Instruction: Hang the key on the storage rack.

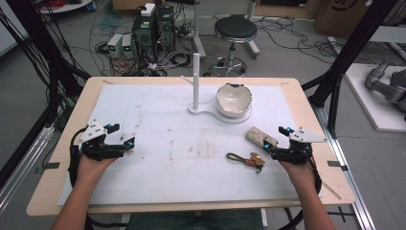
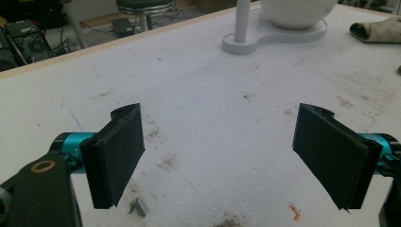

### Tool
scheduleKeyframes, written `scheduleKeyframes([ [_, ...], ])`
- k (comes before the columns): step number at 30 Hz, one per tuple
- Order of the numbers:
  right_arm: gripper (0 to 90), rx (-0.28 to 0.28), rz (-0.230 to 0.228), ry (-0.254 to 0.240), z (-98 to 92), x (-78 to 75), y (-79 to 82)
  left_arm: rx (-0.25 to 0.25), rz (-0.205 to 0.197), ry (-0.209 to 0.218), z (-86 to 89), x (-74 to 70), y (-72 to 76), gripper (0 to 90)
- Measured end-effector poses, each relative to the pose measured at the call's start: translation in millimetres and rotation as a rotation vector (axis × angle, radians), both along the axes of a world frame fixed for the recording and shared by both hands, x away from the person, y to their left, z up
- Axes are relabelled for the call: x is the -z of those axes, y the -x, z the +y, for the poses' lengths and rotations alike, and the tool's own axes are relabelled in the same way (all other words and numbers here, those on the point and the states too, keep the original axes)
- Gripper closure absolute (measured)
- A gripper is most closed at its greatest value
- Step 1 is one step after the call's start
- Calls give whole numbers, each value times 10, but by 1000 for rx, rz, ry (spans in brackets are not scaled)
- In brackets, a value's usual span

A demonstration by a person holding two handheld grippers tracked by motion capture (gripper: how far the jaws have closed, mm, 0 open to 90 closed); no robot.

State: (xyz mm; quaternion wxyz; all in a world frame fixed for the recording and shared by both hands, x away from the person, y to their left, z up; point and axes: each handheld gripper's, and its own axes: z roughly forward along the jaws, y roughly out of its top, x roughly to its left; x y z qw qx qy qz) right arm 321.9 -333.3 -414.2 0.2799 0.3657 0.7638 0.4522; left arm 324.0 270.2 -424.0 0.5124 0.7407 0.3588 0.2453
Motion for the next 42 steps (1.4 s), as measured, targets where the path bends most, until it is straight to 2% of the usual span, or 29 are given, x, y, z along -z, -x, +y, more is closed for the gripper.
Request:
scheduleKeyframes([
  [7,200,-5,12,5,-30,16,21,5,9,-16,-33,17,-25,173],
  [12,200,-10,3,0,-21,1,47,6,9,-20,-14,15,-17,173],
  [17,200,-40,7,5,36,6,22,6,11,-24,-14,22,-12,173],
  [27,200,-144,35,35,178,39,24,9,16,-24,-15,33,-22,173],
  [34,200,-276,102,85,335,102,51,12,18,-22,-20,34,-23,173],
  [35,200,-276,102,85,335,102,51,12,18,-22,-20,34,-23,173],
  [36,200,-320,128,98,381,128,50,14,18,-25,-20,34,-24,173],
  [39,200,-378,159,132,444,167,55,14,19,-25,-21,35,-25,173],
  [41,201,-390,167,141,463,182,57,16,19,-24,-22,36,-26,173],
  [42,207,-422,188,157,491,208,54,16,20,-23,-22,36,-25,173],
])
